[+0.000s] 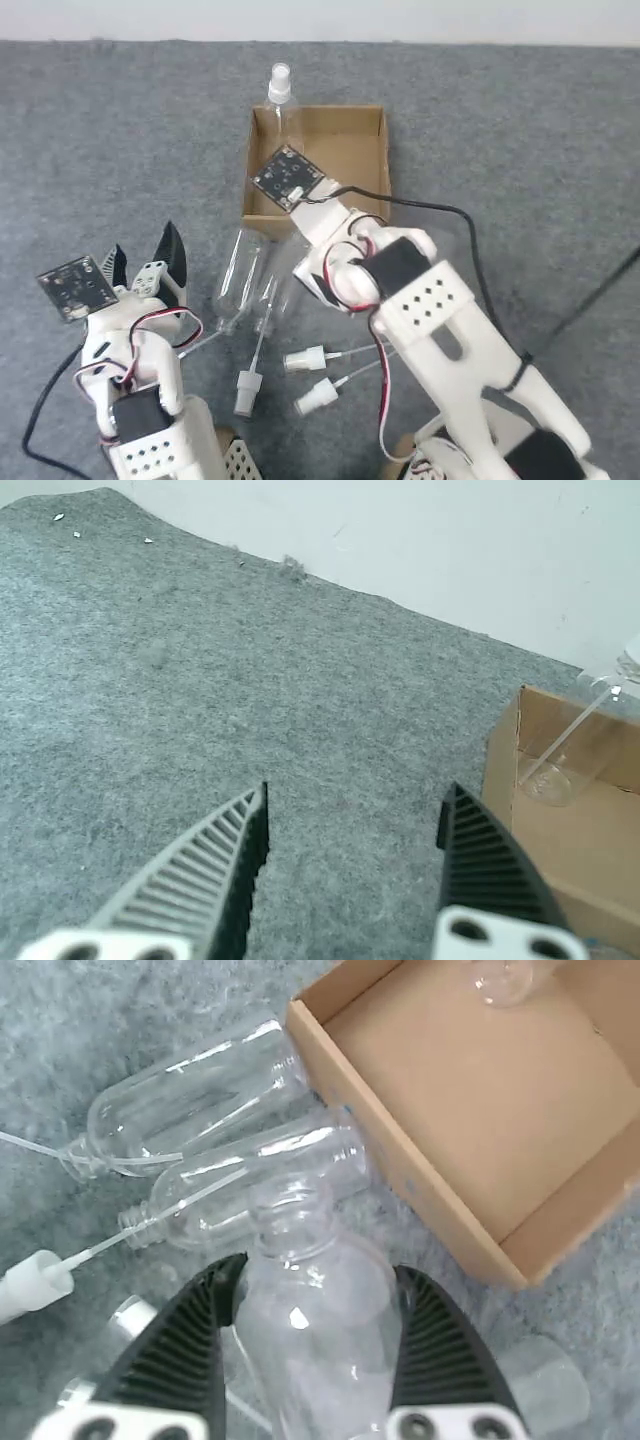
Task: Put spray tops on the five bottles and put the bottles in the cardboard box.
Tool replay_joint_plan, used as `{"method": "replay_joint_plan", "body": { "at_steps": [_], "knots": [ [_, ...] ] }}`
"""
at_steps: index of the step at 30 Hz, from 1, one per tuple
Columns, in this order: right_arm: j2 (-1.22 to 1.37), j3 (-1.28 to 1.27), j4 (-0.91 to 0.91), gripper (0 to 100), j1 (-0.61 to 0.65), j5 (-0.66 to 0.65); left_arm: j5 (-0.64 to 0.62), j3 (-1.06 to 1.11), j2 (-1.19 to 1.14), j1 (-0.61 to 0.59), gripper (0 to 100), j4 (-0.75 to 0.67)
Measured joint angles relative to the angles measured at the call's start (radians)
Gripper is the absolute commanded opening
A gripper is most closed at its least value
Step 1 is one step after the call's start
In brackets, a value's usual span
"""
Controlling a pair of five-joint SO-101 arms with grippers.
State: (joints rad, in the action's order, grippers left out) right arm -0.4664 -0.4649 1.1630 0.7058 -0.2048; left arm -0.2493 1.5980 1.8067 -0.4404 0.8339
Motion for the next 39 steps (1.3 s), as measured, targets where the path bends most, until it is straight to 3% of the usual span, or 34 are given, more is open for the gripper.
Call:
{"method": "replay_joint_plan", "body": {
  "at_steps": [8,26,36,39],
  "knots": [
    [-0.101,-0.006,0.063,3.7,0.000,0.011,0.000,0.000,0.000,0.000,26,0.000],
    [-0.404,-0.296,-0.023,3.7,0.000,0.029,0.000,0.000,0.000,0.000,26,0.006],
    [-0.485,-0.416,-0.143,3.7,-0.041,0.078,0.057,-0.098,0.000,0.000,26,0.186],
    [-0.488,-0.419,-0.170,3.7,-0.075,0.081,0.061,-0.192,0.000,-0.051,26,0.261]
  ]
}}
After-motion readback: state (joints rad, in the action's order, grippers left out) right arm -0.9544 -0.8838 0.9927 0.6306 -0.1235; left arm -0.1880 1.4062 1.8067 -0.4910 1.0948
